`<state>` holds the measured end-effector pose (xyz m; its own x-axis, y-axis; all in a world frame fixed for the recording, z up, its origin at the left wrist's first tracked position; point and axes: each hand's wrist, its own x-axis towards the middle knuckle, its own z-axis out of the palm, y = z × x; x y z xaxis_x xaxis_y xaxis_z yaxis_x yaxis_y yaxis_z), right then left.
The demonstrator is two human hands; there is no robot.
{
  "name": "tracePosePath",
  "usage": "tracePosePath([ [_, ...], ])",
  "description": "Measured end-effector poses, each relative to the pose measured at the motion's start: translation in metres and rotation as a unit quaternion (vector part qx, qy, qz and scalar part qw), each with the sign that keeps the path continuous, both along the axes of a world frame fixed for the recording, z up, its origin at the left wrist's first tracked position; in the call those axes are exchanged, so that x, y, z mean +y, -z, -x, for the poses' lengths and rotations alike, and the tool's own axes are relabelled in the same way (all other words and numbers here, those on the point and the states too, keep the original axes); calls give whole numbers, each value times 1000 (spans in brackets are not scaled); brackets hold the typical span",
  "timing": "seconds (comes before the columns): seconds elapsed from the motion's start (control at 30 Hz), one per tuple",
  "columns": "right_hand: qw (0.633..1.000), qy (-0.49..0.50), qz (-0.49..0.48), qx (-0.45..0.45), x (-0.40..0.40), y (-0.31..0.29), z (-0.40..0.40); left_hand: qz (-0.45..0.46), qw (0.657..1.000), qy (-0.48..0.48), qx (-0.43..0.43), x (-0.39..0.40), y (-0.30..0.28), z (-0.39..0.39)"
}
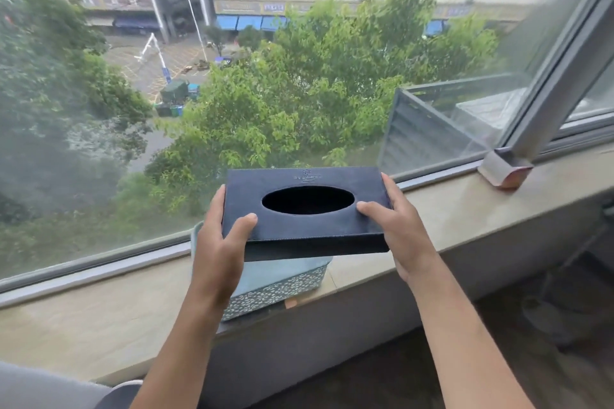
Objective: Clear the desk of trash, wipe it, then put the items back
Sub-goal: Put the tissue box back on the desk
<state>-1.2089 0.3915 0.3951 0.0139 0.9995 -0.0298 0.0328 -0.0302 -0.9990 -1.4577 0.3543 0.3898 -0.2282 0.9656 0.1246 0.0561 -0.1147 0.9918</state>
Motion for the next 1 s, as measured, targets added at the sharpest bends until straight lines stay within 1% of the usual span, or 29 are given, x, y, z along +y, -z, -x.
tracePosePath([
  [0.1, 999, 42, -12, -7, -10, -3, -42, -9, 999, 36, 11, 10, -2, -40],
  [0.2, 994, 113, -13, -8, -23, -1, -94, -7, 996, 89, 29, 21, 0, -92],
  [0.3, 981, 194, -8, 7, -41, 1, -150, 2, 988, 153, 39, 34, 3, -152],
  [0.4, 966, 258, -10, 12, -60, 2, -210, 12, 975, 220, 20, 47, 5, -218],
  [0.53, 943, 333, 9, 12, -86, 3, -289, 15, 947, 322, 12, 60, 5, -310],
  [0.67, 920, 390, -1, 28, -111, 6, -366, 10, 916, 400, 25, 71, 5, -402],
  [0.8, 891, 452, -10, 40, -140, 13, -437, 1, 888, 459, 32, 68, 6, -490],
  [0.87, 876, 480, -13, 45, -157, 17, -467, -4, 868, 495, 35, 64, 9, -530],
  [1.0, 840, 539, -16, 54, -188, 26, -513, 16, 836, 547, 34, 59, 20, -606],
])
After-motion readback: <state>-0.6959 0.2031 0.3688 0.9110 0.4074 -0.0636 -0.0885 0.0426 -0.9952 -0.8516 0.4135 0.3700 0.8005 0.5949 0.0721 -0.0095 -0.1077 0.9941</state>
